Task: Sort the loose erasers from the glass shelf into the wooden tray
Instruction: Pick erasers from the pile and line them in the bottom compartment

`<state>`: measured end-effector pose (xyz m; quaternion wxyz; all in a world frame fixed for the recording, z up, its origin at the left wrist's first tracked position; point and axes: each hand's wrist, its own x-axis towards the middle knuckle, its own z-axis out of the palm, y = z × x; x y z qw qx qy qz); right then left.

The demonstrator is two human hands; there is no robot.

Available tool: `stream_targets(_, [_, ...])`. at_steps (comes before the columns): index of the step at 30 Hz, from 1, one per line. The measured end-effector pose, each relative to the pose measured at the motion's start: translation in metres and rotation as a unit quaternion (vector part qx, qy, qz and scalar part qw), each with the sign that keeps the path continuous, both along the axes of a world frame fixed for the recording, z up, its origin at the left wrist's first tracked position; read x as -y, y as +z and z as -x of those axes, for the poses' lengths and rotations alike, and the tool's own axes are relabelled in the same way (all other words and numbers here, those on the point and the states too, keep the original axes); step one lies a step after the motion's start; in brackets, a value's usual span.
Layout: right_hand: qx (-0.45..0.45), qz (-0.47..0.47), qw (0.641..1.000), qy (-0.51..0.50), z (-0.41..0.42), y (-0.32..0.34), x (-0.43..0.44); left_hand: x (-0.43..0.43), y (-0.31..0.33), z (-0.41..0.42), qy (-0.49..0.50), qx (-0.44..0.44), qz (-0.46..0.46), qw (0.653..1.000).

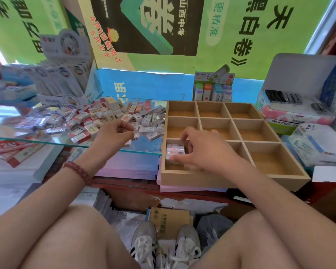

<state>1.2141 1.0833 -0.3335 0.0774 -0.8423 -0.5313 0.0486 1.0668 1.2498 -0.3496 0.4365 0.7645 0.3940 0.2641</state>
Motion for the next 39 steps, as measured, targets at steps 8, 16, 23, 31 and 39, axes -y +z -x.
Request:
stream_targets(8, [0.027, -0.150, 0.988, 0.013, -0.001, 0.002, -0.050, -0.031, -0.019, 0.014, -0.013, -0.130, -0.168, 0.977])
stream_targets(16, [0.109, -0.010, 0.994, 0.027, 0.015, -0.023, -0.113, -0.035, -0.029, 0.015, -0.062, -0.217, -0.268, 0.937])
stream_targets(23, [0.090, -0.028, 0.995, -0.015, 0.014, -0.028, -0.132, -0.037, -0.034, 0.020, -0.070, -0.162, -0.250, 0.952])
stream_targets(31, [-0.033, -0.107, 0.992, 0.050, 0.006, -0.012, -0.119, -0.025, -0.017, 0.015, -0.045, 0.064, 0.008, 0.997])
stream_targets(39, [-0.042, -0.067, 0.993, 0.088, 0.004, -0.006, -0.111, -0.014, -0.008, 0.007, 0.004, 0.169, 0.159, 0.973])
